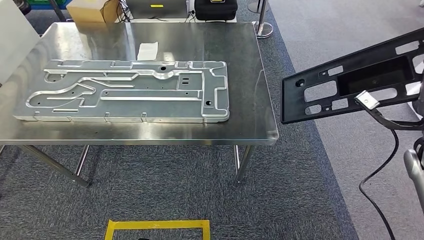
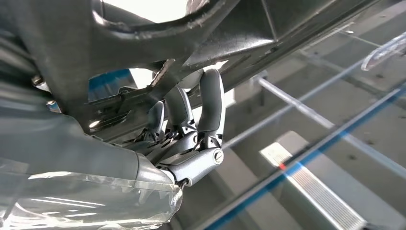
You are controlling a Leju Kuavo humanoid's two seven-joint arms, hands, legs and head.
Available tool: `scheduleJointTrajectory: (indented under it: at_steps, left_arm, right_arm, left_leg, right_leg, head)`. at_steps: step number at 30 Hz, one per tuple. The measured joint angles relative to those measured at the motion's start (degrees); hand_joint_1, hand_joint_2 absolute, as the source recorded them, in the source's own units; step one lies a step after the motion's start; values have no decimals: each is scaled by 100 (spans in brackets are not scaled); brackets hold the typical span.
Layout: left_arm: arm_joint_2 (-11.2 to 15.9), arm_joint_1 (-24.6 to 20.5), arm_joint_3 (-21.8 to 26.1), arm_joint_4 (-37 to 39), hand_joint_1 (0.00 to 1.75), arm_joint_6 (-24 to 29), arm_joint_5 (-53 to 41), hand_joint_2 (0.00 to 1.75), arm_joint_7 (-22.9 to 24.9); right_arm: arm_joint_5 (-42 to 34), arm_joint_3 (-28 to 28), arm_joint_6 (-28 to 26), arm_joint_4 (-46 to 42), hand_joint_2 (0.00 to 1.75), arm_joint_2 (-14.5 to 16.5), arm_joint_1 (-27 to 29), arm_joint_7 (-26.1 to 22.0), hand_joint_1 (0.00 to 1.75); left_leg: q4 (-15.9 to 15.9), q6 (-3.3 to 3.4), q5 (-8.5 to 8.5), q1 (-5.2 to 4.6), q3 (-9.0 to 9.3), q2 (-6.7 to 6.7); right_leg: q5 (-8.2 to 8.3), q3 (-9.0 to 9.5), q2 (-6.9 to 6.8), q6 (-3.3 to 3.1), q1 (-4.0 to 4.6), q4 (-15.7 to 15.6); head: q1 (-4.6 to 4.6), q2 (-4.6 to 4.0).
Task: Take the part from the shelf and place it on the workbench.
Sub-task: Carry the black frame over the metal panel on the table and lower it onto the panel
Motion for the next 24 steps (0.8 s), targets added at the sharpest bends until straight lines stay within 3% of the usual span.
scheduleJointTrajectory:
  at_steps: [3,6,8,10,13,15,20,24]
  left_arm:
    - [0,0,-5,1,0,18,32,175,1]
    - [0,0,-10,0,0,21,52,175,2]
    - [0,4,-16,0,0,21,55,175,7]
    - [0,8,-24,0,0,17,60,175,17]
    - [1,-5,-38,-1,0,-2,77,175,23]
    - [1,-6,-49,0,0,-9,88,175,23]
    - [0,4,-84,-1,0,-10,89,175,23]
    - [1,10,-99,0,0,-11,92,175,-1]
  right_arm:
    - [2,162,-61,105,175,-15,-18,-261,175]
    - [-53,116,-111,184,175,215,-7,-724,175]
    - [-488,40,-37,219,175,396,-13,-1058,175]
    - [-1749,-124,200,232,175,720,-27,-1623,175]
    - [-4407,-369,632,182,175,1311,-22,-2401,175]
    - [-5365,-500,796,99,175,1581,-29,-2655,175]
    - [-5888,-737,973,-157,175,2053,10,-2956,175]
    - [-5882,-863,954,-366,175,2248,70,-3022,175]
  left_leg:
    - [-1,0,-1,0,-2,1]
    - [0,1,0,1,3,0]
    - [-1,0,1,4,1,-3]
    - [-2,-2,1,9,-2,-1]
    - [-1,-4,2,10,4,4]
    - [-1,-5,4,10,7,-1]
    - [-2,-6,4,10,8,-1]
    - [-2,-6,4,10,7,-2]
  right_leg:
    - [0,1,1,0,1,-1]
    - [0,-1,-2,0,2,0]
    - [-1,-2,-7,0,5,1]
    - [0,-1,-3,-1,10,2]
    - [0,-3,3,-3,11,5]
    - [0,-4,-4,-4,11,6]
    - [-1,-4,-1,-4,12,7]
    - [-1,-4,-2,-5,12,7]
  head:
    - [2,0]
    - [0,0]
    - [1,0]
    - [2,0]
    - [-1,0]
    - [1,0]
    - [1,0]
    - [1,-1]
